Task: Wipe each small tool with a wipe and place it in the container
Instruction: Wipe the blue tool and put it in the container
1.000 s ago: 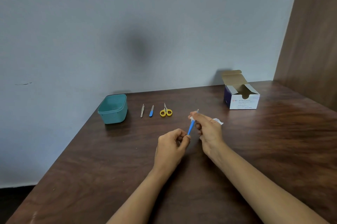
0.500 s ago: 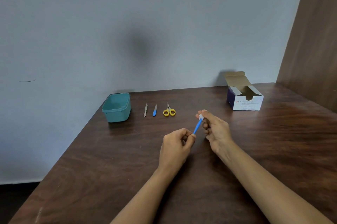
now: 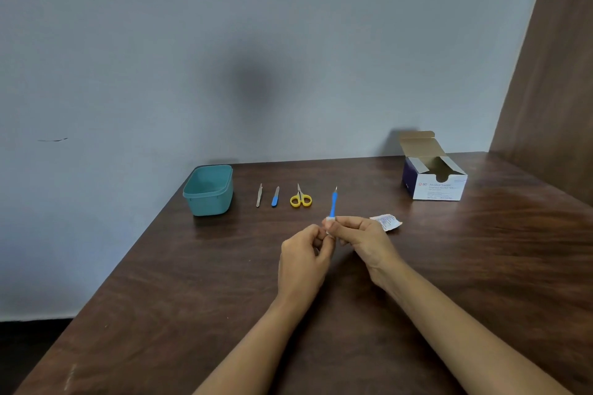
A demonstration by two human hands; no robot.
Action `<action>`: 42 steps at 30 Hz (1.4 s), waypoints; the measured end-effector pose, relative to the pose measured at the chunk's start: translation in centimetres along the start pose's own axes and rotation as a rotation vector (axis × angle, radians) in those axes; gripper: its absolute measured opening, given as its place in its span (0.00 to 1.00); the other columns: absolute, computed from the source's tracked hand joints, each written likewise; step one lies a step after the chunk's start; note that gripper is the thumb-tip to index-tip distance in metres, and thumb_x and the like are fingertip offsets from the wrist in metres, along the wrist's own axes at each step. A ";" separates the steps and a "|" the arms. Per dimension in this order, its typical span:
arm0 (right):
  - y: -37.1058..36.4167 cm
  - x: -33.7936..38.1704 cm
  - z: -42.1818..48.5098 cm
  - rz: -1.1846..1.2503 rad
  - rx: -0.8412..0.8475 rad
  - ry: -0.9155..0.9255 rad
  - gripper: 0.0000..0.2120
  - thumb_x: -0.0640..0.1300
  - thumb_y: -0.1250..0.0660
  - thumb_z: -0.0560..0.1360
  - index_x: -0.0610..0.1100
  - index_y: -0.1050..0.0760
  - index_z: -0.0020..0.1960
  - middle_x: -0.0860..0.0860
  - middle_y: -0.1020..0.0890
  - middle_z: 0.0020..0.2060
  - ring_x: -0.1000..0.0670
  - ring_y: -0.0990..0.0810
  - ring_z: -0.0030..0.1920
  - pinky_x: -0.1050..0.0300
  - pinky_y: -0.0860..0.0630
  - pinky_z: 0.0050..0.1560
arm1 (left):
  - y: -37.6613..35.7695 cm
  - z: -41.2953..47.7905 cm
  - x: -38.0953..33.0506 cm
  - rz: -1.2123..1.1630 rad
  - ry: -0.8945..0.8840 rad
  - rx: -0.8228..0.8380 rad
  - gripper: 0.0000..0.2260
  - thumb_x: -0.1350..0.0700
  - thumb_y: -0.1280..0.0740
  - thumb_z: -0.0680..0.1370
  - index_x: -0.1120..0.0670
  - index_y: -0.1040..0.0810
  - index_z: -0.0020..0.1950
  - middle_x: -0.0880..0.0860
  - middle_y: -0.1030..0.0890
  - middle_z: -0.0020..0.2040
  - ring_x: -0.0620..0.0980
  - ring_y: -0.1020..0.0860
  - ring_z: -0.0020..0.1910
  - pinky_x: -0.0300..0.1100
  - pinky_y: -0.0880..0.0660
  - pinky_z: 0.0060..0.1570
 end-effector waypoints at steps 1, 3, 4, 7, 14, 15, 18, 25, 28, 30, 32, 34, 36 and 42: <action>-0.1 -0.1 0.0 -0.007 0.000 0.003 0.04 0.42 0.27 0.71 0.45 0.16 0.45 0.51 0.15 0.40 0.57 0.23 0.39 0.62 0.30 0.42 | 0.1 0.1 0.0 -0.003 0.007 -0.005 0.08 0.54 0.32 0.77 0.54 0.21 0.38 0.47 0.22 0.31 0.45 0.24 0.32 0.44 0.25 0.35; -0.1 0.0 0.0 0.018 -0.013 0.003 0.03 0.42 0.27 0.71 0.44 0.16 0.44 0.50 0.15 0.40 0.57 0.23 0.39 0.63 0.30 0.41 | 0.0 0.1 0.0 -0.013 0.012 -0.009 0.08 0.54 0.32 0.77 0.54 0.20 0.39 0.47 0.22 0.31 0.45 0.24 0.32 0.44 0.26 0.35; 0.0 0.0 0.0 0.038 -0.029 -0.001 0.03 0.41 0.28 0.71 0.43 0.16 0.44 0.50 0.15 0.38 0.59 0.24 0.36 0.65 0.31 0.39 | 0.0 0.2 0.0 -0.019 0.011 -0.011 0.07 0.54 0.32 0.76 0.54 0.20 0.39 0.47 0.22 0.31 0.45 0.24 0.32 0.44 0.26 0.35; 0.6 0.4 0.2 0.110 -0.128 -0.019 0.03 0.40 0.29 0.72 0.42 0.17 0.43 0.50 0.15 0.38 0.58 0.30 0.32 0.68 0.34 0.32 | -0.3 0.2 -0.2 -0.002 0.005 0.017 0.06 0.54 0.31 0.76 0.52 0.21 0.39 0.47 0.21 0.32 0.45 0.24 0.32 0.45 0.25 0.36; 2.6 0.9 0.4 0.211 -0.249 -0.095 0.04 0.41 0.28 0.72 0.42 0.17 0.46 0.50 0.15 0.41 0.57 0.31 0.31 0.66 0.36 0.29 | -0.8 -0.3 -0.7 0.122 -0.024 0.086 0.07 0.52 0.31 0.75 0.52 0.23 0.38 0.46 0.23 0.31 0.44 0.25 0.32 0.48 0.23 0.36; 2.4 0.8 0.3 0.192 -0.229 -0.095 0.05 0.42 0.28 0.72 0.42 0.17 0.47 0.50 0.14 0.42 0.58 0.31 0.32 0.65 0.35 0.31 | -0.8 -0.3 -0.6 0.125 -0.024 0.081 0.07 0.52 0.31 0.75 0.52 0.23 0.38 0.46 0.23 0.32 0.45 0.25 0.33 0.48 0.23 0.37; 1.5 0.7 -0.1 0.107 -0.193 -0.045 0.08 0.42 0.29 0.73 0.40 0.17 0.50 0.51 0.15 0.40 0.60 0.28 0.30 0.67 0.34 0.32 | -0.6 -0.3 -0.4 0.136 -0.027 0.064 0.07 0.54 0.31 0.74 0.52 0.24 0.37 0.47 0.23 0.32 0.46 0.24 0.33 0.49 0.23 0.37; 0.8 0.8 -0.4 0.080 -0.176 -0.010 0.07 0.42 0.30 0.74 0.41 0.18 0.50 0.52 0.15 0.38 0.66 0.26 0.27 0.70 0.31 0.34 | -0.4 -0.2 -0.3 0.180 -0.028 0.036 0.07 0.55 0.31 0.74 0.53 0.25 0.37 0.47 0.23 0.31 0.46 0.25 0.33 0.46 0.25 0.35; 0.7 0.7 -0.5 0.079 -0.163 -0.009 0.06 0.42 0.30 0.74 0.43 0.18 0.49 0.54 0.15 0.37 0.66 0.25 0.29 0.70 0.31 0.34 | -0.4 -0.2 -0.4 0.184 -0.027 0.030 0.07 0.55 0.30 0.73 0.53 0.25 0.37 0.47 0.24 0.31 0.45 0.25 0.33 0.45 0.26 0.34; 0.6 0.8 -0.5 0.083 -0.159 -0.012 0.05 0.43 0.29 0.74 0.44 0.18 0.48 0.54 0.15 0.37 0.65 0.24 0.30 0.68 0.31 0.37 | -0.3 -0.2 -0.4 0.186 -0.025 0.029 0.07 0.55 0.30 0.73 0.53 0.25 0.37 0.47 0.24 0.31 0.45 0.25 0.33 0.45 0.25 0.35; 0.5 0.7 -0.5 0.091 -0.145 -0.012 0.04 0.42 0.29 0.73 0.44 0.18 0.47 0.54 0.15 0.37 0.63 0.23 0.34 0.66 0.30 0.39 | -0.3 -0.2 -0.4 0.191 -0.020 0.028 0.07 0.55 0.30 0.73 0.53 0.25 0.37 0.47 0.24 0.31 0.45 0.25 0.33 0.45 0.24 0.35; 0.3 0.5 -0.4 0.097 -0.124 0.000 0.03 0.41 0.29 0.73 0.45 0.18 0.46 0.53 0.14 0.37 0.59 0.22 0.39 0.64 0.30 0.39 | -0.2 -0.2 -0.4 0.187 -0.021 0.029 0.07 0.56 0.30 0.73 0.52 0.25 0.37 0.47 0.23 0.31 0.45 0.25 0.32 0.45 0.24 0.34; 0.2 0.5 -0.4 0.100 -0.115 0.016 0.03 0.41 0.29 0.73 0.44 0.18 0.46 0.52 0.14 0.37 0.59 0.22 0.40 0.64 0.30 0.39 | -0.2 -0.2 -0.4 0.178 -0.023 0.025 0.07 0.57 0.29 0.73 0.52 0.25 0.36 0.47 0.23 0.31 0.44 0.25 0.32 0.44 0.24 0.34; 0.1 0.3 -0.4 0.072 -0.087 0.026 0.03 0.41 0.28 0.73 0.43 0.17 0.46 0.52 0.15 0.37 0.62 0.21 0.36 0.69 0.29 0.35 | 0.0 -0.1 -0.1 0.159 -0.002 -0.002 0.07 0.56 0.29 0.73 0.52 0.23 0.37 0.47 0.22 0.31 0.43 0.23 0.33 0.46 0.23 0.36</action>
Point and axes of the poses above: each hand's wrist, its own z-axis towards the middle knuckle, its own y-axis out of the back of the hand, x = y × z, the point moved 5 cm from there along z, towards the middle knuckle
